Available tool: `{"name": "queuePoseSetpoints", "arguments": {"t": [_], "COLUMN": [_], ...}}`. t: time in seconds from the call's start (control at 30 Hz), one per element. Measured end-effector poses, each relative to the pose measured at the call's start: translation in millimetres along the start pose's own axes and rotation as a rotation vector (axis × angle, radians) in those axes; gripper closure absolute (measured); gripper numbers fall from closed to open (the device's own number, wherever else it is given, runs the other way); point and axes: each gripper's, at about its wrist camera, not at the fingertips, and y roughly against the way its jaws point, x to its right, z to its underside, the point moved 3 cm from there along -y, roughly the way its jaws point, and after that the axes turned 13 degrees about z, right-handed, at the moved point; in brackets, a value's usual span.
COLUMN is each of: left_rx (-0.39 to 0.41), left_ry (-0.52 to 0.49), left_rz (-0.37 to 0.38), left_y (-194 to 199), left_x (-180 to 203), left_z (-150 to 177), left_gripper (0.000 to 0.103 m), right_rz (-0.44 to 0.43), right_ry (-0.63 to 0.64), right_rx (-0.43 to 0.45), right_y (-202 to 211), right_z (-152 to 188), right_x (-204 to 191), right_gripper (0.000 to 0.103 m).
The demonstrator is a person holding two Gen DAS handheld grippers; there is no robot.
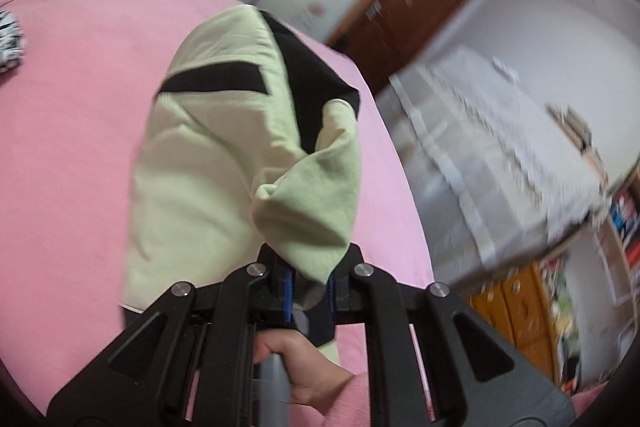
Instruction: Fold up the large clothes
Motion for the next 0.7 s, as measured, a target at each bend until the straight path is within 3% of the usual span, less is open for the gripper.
{"name": "queuePoseSetpoints", "arguments": {"t": [0.23, 0.43, 0.57, 0.67, 0.7], "left_rx": [-0.215, -0.286, -0.341, -0.428, -0.450], "left_ry": [-0.079, -0.098, -0.128, -0.139, -0.141], "left_rz": [-0.010, -0.036, -0.050, -0.080, -0.088], "left_y": [-40, -51, -53, -57, -59], "left_x": [53, 64, 49, 33, 30], "left_z": [68, 94, 96, 114, 120], "left_gripper": [0.095, 0.094, 0.094, 0.094, 0.094], "right_rz": [-0.085, -0.072, -0.029, -0.004, 0.044], "right_ry": [-0.031, -0.067, -0.080, -0.110, -0.102], "right_rx": [-0.042, -0.073, -0.025, 0.082, 0.135], "right_y": [8, 36, 77, 120, 136], "right_z": [9, 19, 39, 50, 53], "right_x": [30, 59, 93, 124, 135], "right_gripper": [0.103, 0.103, 0.103, 0.103, 0.103]}}
